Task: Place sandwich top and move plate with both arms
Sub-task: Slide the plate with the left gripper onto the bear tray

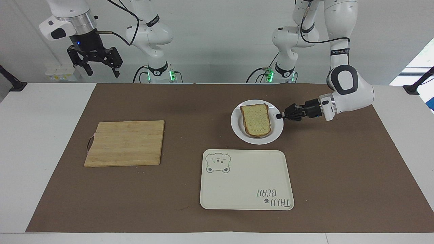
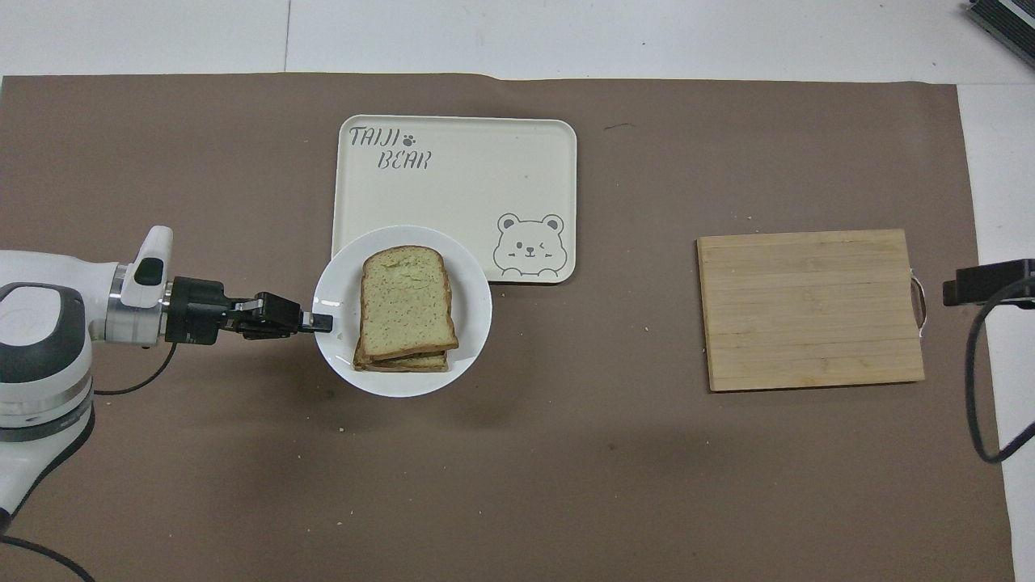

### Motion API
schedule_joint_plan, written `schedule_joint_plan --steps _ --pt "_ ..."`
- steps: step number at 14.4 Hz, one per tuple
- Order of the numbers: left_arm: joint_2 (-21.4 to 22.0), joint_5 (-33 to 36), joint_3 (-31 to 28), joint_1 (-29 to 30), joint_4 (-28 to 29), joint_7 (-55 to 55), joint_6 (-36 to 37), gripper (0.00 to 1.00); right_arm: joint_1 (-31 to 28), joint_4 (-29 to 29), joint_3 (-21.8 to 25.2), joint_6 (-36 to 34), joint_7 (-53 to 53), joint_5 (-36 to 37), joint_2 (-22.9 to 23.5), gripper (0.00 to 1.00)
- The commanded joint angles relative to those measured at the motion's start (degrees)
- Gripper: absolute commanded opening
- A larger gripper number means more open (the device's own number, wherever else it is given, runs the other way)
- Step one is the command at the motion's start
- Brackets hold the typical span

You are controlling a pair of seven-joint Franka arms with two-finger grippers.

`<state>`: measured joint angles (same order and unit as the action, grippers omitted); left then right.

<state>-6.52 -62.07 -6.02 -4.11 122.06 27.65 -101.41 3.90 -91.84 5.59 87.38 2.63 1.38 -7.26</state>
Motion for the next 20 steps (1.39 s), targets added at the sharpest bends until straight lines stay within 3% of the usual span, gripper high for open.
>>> schedule_joint_plan --steps 1,11,20 --pt "-2.87 -2.00 0.30 1.30 -4.80 -2.15 2.19 0.00 -0.47 -1.07 -0.41 0.07 1.06 0.02 -0.83 1.00" --pt "-17.02 -3.15 0.92 1.38 -26.69 -11.03 1.13 0.00 -0.47 -1.07 -0.41 0.07 1.06 0.02 -0.82 1.00" --pt "-23.35 -3.15 1.09 1.56 -31.62 -11.91 -3.35 0.00 -0.47 -1.07 -0.41 0.07 1.06 0.02 -0.82 1.00"
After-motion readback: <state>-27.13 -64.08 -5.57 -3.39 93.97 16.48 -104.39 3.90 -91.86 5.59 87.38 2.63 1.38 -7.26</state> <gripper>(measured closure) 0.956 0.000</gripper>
